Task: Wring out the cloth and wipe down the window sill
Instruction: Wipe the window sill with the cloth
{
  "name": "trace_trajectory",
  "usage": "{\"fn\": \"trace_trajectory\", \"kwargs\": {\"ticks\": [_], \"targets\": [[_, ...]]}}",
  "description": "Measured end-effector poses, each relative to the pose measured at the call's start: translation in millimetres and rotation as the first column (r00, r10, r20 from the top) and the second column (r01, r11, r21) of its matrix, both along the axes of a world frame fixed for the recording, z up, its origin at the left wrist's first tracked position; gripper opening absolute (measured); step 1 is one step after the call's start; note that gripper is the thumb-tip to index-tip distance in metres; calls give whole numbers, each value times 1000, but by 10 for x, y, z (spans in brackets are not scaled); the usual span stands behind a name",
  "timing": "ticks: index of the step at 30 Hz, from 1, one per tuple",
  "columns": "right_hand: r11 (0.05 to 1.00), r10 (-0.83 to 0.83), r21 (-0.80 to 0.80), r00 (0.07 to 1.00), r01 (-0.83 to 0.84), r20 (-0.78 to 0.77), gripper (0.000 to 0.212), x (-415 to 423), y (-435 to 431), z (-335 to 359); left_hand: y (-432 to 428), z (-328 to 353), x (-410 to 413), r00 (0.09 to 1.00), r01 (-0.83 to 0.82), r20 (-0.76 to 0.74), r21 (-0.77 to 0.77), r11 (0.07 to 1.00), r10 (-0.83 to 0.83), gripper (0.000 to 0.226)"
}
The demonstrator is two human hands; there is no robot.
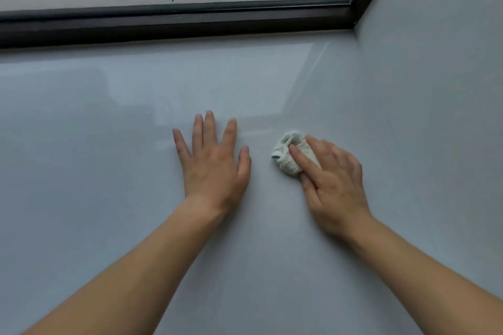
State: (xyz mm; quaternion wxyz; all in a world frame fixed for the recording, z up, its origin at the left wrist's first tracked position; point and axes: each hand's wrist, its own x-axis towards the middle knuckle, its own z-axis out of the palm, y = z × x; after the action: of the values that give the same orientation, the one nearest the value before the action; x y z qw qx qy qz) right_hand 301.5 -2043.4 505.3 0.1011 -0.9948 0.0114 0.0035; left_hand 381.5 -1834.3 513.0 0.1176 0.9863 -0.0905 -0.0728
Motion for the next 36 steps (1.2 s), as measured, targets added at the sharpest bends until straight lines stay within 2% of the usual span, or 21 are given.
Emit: {"fn": "trace_trajectory", "kwargs": {"ticks": [3, 6, 8, 11, 12, 14, 17, 19, 23, 25, 27, 29, 31, 36], "targets": [[985, -175, -14, 984, 175, -20, 49, 72, -193, 2, -29, 48, -550, 999, 27, -32, -40, 999, -28, 64], [934, -356, -5, 934, 356, 7, 49, -94, 34, -16, -13, 56, -1016, 999, 10, -34, -71, 997, -12, 62], [964, -267, 15, 962, 267, 48, 52, -450, 249, -30, -15, 38, -1240, 999, 4, -40, -72, 997, -7, 63], [999, 33, 2, 999, -33, 30, 55, -935, 207, -48, -18, -49, -1403, 999, 44, -28, 39, 998, -42, 68], [996, 88, -4, 996, -88, 11, 55, -956, 83, -43, -19, -79, -1416, 999, 47, -18, 69, 997, -46, 69], [1000, 30, -5, 1000, -30, 2, 54, -872, -114, -32, -17, -128, -1407, 999, 38, 8, 82, 996, -39, 69], [970, -240, 41, 971, 240, 6, 52, -860, -35, -5, -15, -172, -1407, 999, 29, 32, 79, 996, -31, 68], [969, -246, 36, 968, 245, 43, 56, -1123, 196, -8, -16, -184, -1416, 999, 26, 33, 78, 997, -28, 69], [989, 143, 15, 989, -144, 26, 61, -1795, 230, -30, -21, -180, -1418, 999, 21, 34, 85, 996, -23, 71], [971, 239, 11, 971, -239, -5, 58, -1860, -49, -2, -20, -176, -1420, 999, 20, 33, 76, 997, -22, 70], [989, 147, 29, 989, -146, -26, 55, -1839, -349, 39, -26, -156, -1420, 1000, 13, 24, 52, 999, -14, 70], [996, -59, 62, 997, 62, -40, 53, -1827, -571, 93, -42, -129, -1422, 1000, 3, 12, 32, 999, -3, 69], [978, -196, 67, 980, 197, -28, 52, -1901, -601, 92, -64, -103, -1425, 1000, -5, -2, 14, 1000, 5, 67], [995, -99, 20, 995, 99, -28, 54, -2178, -545, 28, -151, -46, -1411, 999, -54, -9, -43, 998, 53, 58]]}}
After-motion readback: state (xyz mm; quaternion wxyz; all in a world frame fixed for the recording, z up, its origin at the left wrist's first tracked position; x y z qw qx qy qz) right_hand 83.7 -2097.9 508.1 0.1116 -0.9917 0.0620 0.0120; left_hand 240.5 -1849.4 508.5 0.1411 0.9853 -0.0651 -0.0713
